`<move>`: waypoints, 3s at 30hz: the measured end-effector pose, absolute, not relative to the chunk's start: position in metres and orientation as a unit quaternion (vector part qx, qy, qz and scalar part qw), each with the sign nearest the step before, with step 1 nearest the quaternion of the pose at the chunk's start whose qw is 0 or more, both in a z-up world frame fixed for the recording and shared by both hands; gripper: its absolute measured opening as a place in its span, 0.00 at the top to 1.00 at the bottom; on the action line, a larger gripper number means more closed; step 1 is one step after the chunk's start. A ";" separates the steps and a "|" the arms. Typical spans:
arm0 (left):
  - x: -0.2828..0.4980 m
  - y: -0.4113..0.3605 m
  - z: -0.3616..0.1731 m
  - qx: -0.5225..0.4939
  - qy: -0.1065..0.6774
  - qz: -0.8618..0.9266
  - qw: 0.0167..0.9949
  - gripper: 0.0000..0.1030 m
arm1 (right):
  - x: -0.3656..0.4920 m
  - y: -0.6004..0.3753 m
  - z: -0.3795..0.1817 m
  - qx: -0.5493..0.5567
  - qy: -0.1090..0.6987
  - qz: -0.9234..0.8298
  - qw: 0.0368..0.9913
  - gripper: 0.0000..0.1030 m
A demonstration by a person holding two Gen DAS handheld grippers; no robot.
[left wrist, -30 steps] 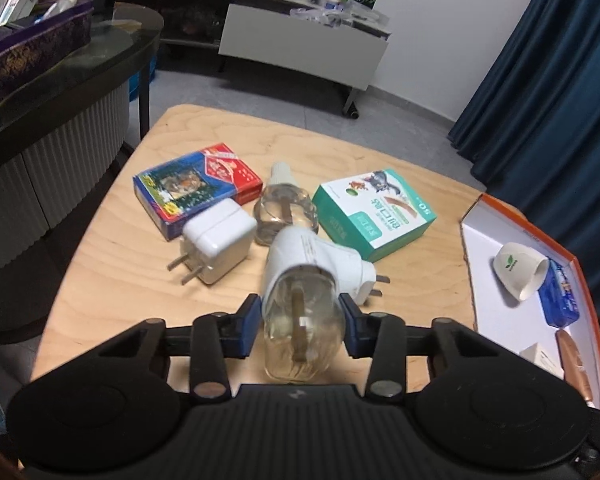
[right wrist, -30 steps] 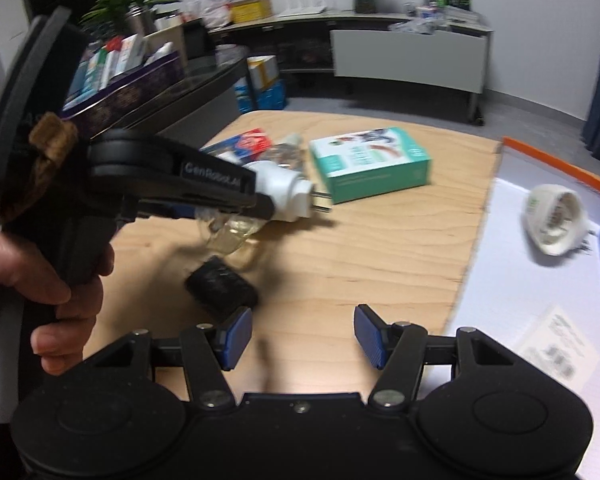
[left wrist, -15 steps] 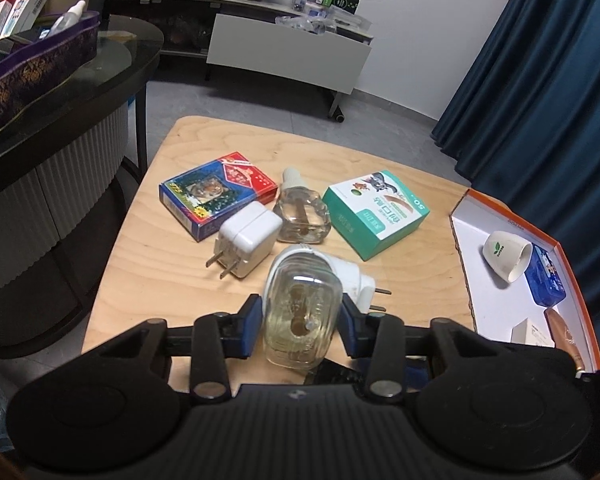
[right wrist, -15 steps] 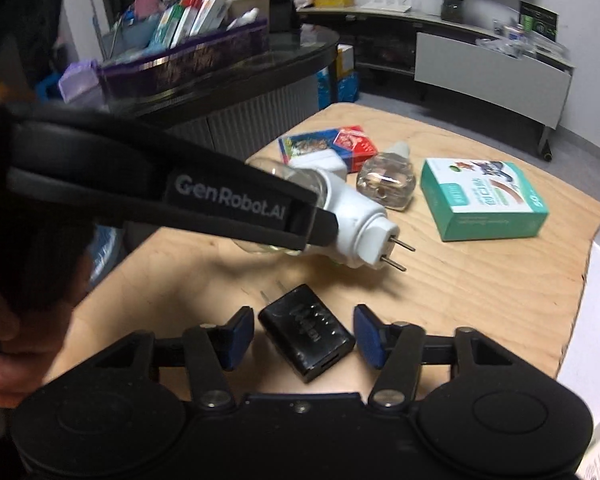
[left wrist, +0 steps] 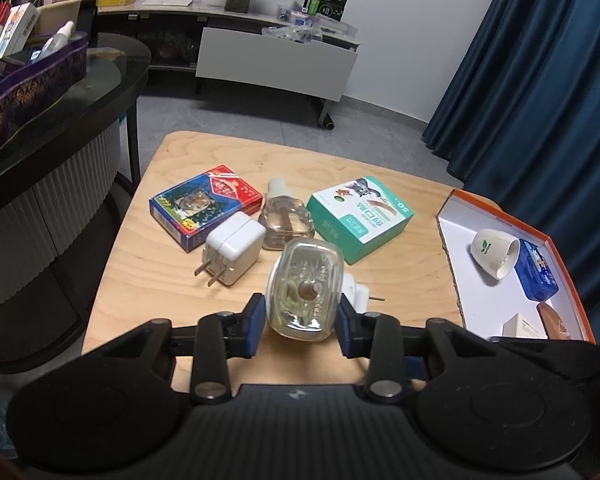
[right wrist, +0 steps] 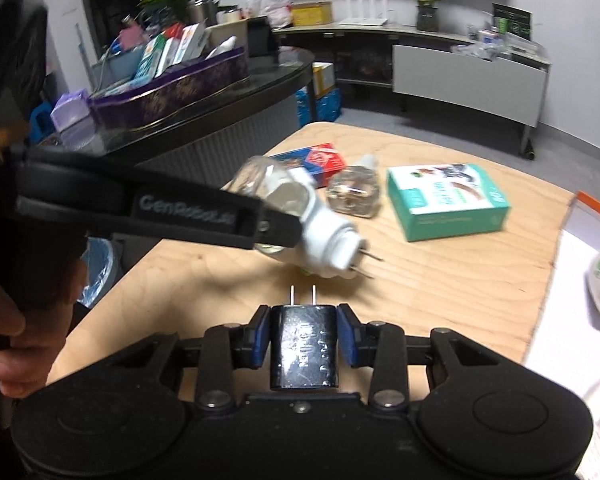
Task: Organize rigid objects
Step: 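Grasp the glass plug-in diffuser with left tool while right grasps black charger, then carry the diffuser and black charger over the white box lid, then hold the diffuser and black charger still above the lid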
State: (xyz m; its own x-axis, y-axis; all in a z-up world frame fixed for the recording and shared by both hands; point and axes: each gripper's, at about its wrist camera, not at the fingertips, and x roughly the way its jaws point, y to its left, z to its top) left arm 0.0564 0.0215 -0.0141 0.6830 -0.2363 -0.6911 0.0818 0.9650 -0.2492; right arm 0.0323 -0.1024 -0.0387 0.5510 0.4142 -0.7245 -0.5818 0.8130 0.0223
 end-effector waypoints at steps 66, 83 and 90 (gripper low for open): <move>0.022 -0.133 0.039 -0.064 0.313 -0.246 0.915 0.42 | -0.031 -0.296 0.046 0.000 0.283 0.047 0.958 0.58; 0.018 -0.175 0.046 -0.029 0.302 -0.261 0.916 0.42 | -0.046 -0.346 0.045 0.026 0.282 -0.026 0.959 0.58; 0.018 -0.177 0.047 -0.025 0.300 -0.254 0.919 0.42 | -0.042 -0.345 0.044 0.024 0.283 -0.024 0.959 0.58</move>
State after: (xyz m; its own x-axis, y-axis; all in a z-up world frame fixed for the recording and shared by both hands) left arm 0.0178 -0.1767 0.0473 0.6905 -0.4821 -0.5392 0.4526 0.8695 -0.1979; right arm -0.0424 -0.3453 0.0444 0.8388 -0.0319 -0.5435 0.0589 0.9977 0.0324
